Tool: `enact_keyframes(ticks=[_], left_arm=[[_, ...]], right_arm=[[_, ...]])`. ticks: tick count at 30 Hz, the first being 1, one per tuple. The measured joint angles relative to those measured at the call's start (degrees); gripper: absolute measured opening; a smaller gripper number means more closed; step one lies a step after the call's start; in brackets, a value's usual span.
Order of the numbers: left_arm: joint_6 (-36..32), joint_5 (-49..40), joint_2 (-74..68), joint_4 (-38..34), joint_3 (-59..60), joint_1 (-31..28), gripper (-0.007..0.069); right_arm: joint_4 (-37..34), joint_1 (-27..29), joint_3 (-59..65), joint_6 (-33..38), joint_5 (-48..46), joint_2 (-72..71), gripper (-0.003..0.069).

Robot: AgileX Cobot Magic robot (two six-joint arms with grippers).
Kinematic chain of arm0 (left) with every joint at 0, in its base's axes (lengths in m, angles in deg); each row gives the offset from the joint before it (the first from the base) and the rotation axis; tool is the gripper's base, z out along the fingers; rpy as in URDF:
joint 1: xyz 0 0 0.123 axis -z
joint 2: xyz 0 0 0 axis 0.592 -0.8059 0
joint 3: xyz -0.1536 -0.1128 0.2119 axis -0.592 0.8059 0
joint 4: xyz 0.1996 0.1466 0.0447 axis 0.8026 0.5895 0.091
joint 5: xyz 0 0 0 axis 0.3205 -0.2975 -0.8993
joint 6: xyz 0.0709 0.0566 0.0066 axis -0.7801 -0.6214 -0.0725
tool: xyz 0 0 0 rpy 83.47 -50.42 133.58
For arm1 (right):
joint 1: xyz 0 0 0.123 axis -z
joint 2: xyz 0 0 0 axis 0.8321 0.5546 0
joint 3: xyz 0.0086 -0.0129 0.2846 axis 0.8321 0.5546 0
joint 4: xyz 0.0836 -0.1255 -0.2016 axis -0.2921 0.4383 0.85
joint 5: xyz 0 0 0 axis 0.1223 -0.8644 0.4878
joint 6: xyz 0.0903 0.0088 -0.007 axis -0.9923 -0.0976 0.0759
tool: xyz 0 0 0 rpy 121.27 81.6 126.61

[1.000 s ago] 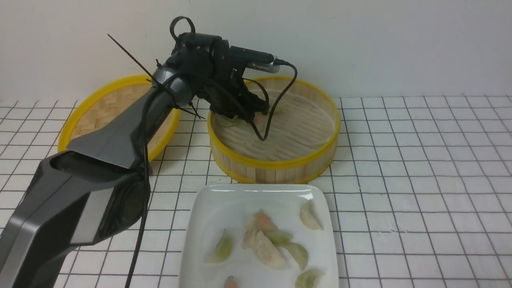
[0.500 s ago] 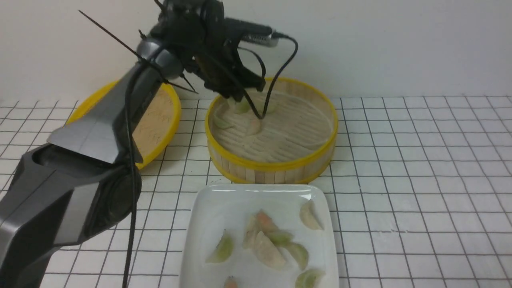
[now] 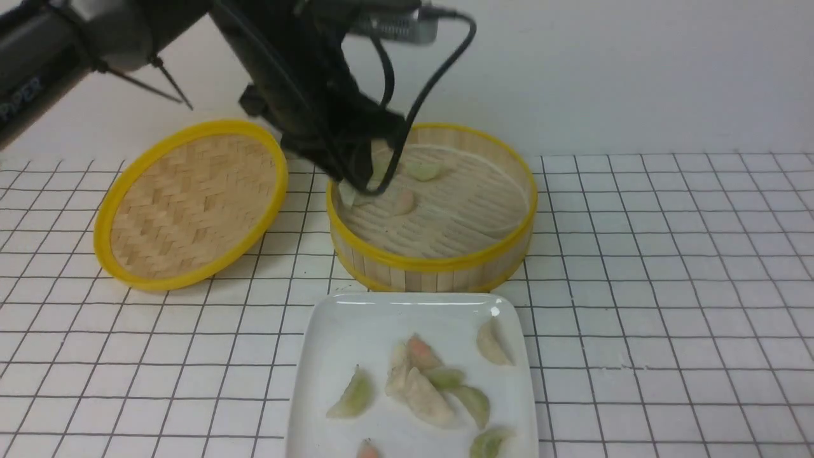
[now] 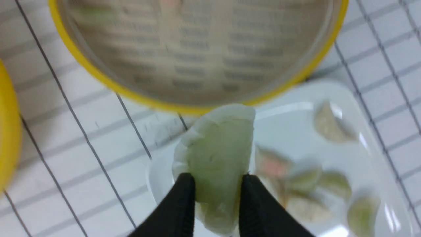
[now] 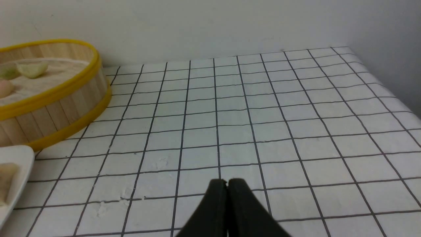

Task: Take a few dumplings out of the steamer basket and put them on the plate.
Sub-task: Use the left arm to put the dumpling into the plate

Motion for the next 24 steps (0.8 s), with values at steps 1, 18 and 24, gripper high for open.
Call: enact_keyframes(ticks=[1,18,24], left_arm=[[-0.16,0.0,0.6,-0.46,4.1,0.42,0.0151],[-2.13,12.04,-5.26,-0.91,17.27,3.02,0.0281],[-1.96,17.17,-5.55,-0.91,11.05,3.02,0.0373]], right_arm=[[0.0,0.0,0.0,0.0,0.0,0.0,-0.001],[0.0,0.0,0.0,0.0,0.0,0.0,-0.001],[0.0,0.0,0.0,0.0,0.0,0.0,-0.001]])
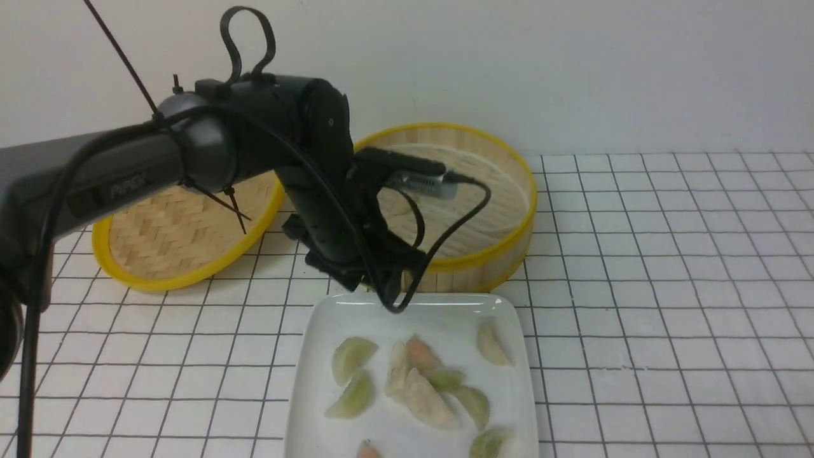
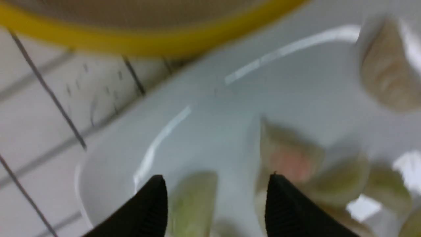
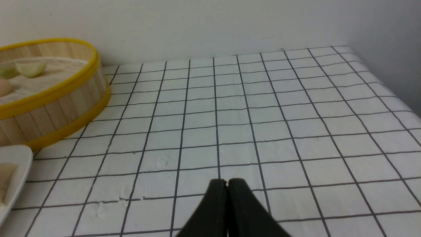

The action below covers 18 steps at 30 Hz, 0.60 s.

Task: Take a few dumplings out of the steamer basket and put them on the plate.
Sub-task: Use the left arm to put the dumpling into the plate, then use the left arm to grab a dumpling from the steamer

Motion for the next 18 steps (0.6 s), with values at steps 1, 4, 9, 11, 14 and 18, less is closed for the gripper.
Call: enact_keyframes(ticks=[1,4,9,11,14,18], left_arm=[[0.46,1.71,-0.58,0.0,-2.44,-0.13,0.0373],[2.02,4.36,-5.08,-0.31,-13.54,-1.41,0.0373],[2.42,3.94,-16.27,0.17,-29.13,-3.36,0.0373],[2.44,3.57,-21.05,0.65,-34.01,-3.81,0.0375],[2.55,2.89,-26.77,0.99,-40.48,-4.25,0.0375],[2.39,2.46,-31.95,1.16,-44.08,-4.56,0.0375]], right_arm=[[0.0,0.0,0.0,0.0,0.0,0.0,-0.001],[0.0,0.0,0.0,0.0,0.0,0.0,-0.001],[0.0,0.0,0.0,0.0,0.0,0.0,-0.001],[0.0,0.0,0.0,0.0,0.0,0.0,-0.001],[0.0,0.0,0.0,0.0,0.0,0.0,-0.001],[0.0,0.0,0.0,0.0,0.0,0.0,-0.001]])
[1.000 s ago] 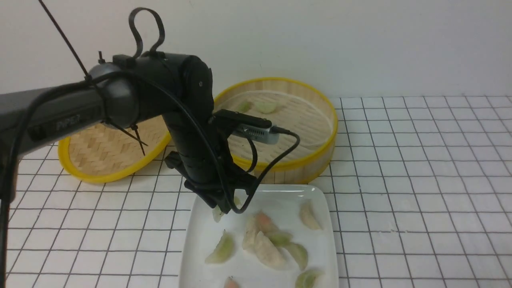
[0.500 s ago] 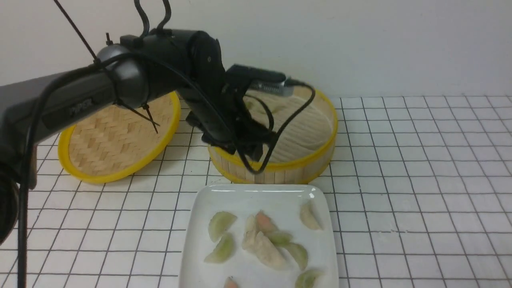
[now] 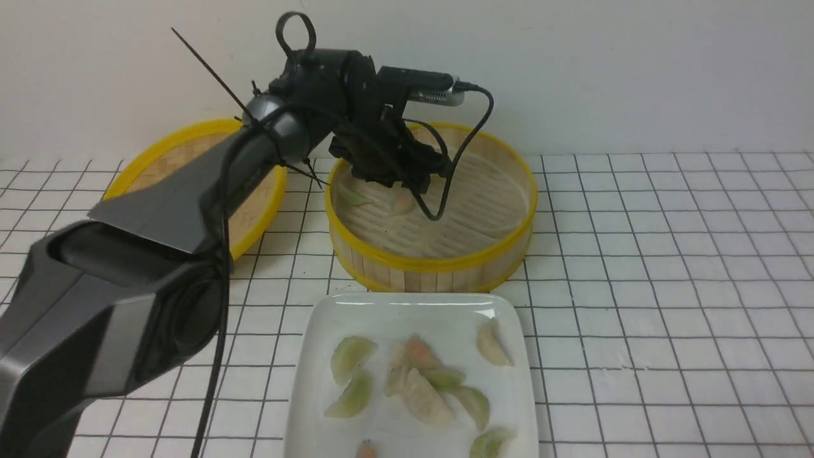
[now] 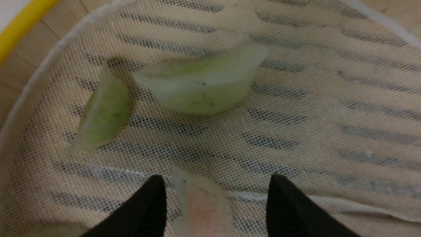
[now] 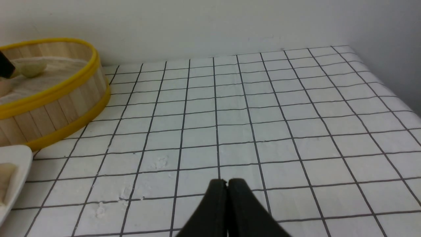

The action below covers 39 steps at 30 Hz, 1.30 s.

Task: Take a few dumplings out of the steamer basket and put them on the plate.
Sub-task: Use the left arm to grab a dumpling from the steamer, then use the left arm to put the dumpling into the plate

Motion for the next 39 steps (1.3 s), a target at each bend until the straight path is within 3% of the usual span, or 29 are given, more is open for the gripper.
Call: enact_keyframes(ticks=[5,10,14,20,23,29,33,39], left_arm=[[-0.37,-0.72,-1.74,0.68,-0.92,0.0,0.0349],[0.42,-6.51,-1.23,4.08,-2.63,0.05,0.0175],[0.64,-17.46,1.08,6.79,-6.28,0.17,0.0175],[0.02,-18.77,12.48,3.14,-6.11,0.29,0.0175],[0.02,-18.77,22.69,-1.07,3.95,1.76,0.0175],[-0.31,-19.16,35.36,-2.57,25.63,8.8,0.0175],[-0.98,-19.03,34.6,-2.19,35.63,13.58,0.0175],[-1.73,-12.22,28.35,-0.53,37.36,14.92,0.0175]], right_arm=[[0.0,0.0,0.0,0.0,0.0,0.0,-0.001],[0.0,0.0,0.0,0.0,0.0,0.0,-0.001],[0.0,0.0,0.0,0.0,0.0,0.0,-0.001],[0.0,0.0,0.0,0.0,0.0,0.0,-0.001],[0.0,0.0,0.0,0.0,0.0,0.0,-0.001],[0.0,0.0,0.0,0.0,0.0,0.0,-0.001],[0.0,0.0,0.0,0.0,0.0,0.0,-0.001],[0.0,0.0,0.0,0.0,0.0,0.0,-0.001]])
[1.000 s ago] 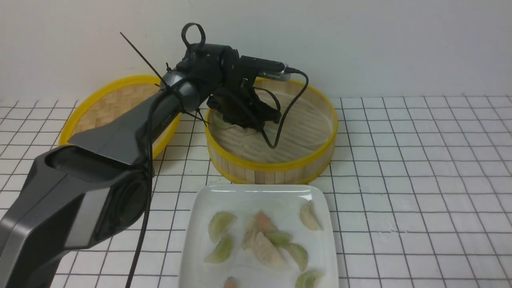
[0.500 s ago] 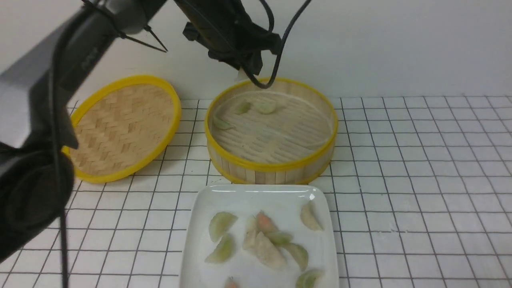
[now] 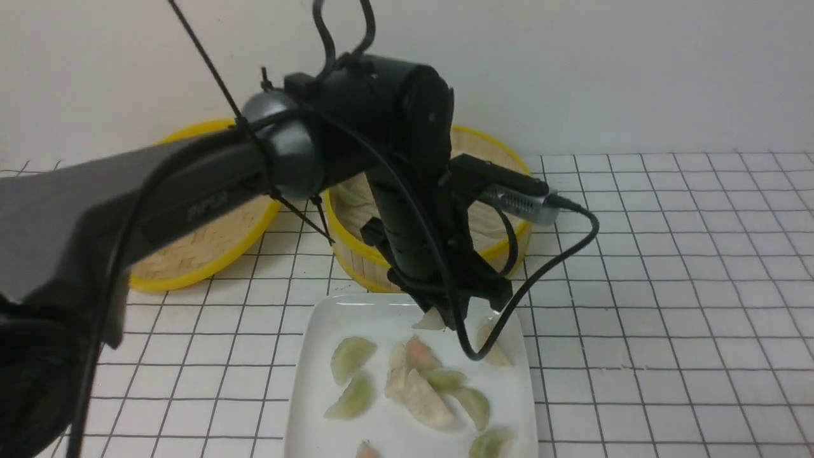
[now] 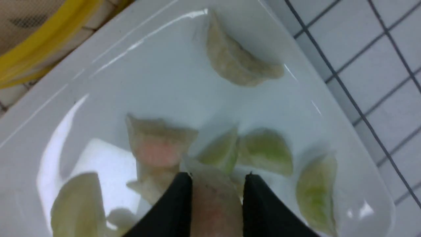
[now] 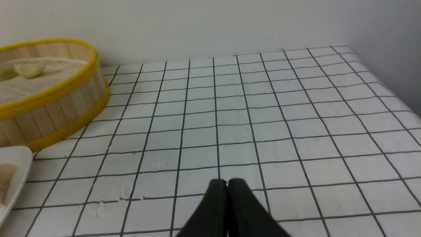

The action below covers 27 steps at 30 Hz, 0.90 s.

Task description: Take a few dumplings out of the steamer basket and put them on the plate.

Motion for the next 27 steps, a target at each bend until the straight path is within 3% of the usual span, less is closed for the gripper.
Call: enact_keyframes(ticks=[5,10,13,15,23,27], left_arm=[[0.0,4.42,-3.64,0.27,0.12,0.0,0.0225],[0.0,5.18,-4.43,0.27,0.06,0.0,0.0385],[0.0,4.58,-4.35,0.41,-0.83,0.0,0.0401],[0.06,3.4,-3.6,1.55,-2.07,-0.05,0.0379],[3.72,1.36,10.79,3.9,-3.21,-2.04,0.0029],[3.76,6.89,21.66,3.9,0.43,-1.42,-0.0006]], right_arm=[[0.0,0.0,0.0,0.0,0.0,0.0,-0.001],[0.0,0.0,0.0,0.0,0.0,0.0,-0.001],[0.0,0.0,0.0,0.0,0.0,0.0,-0.001],[0.0,0.0,0.0,0.0,0.0,0.0,-0.001],[0.0,0.0,0.0,0.0,0.0,0.0,-0.001],[0.0,0.0,0.0,0.0,0.0,0.0,-0.001]])
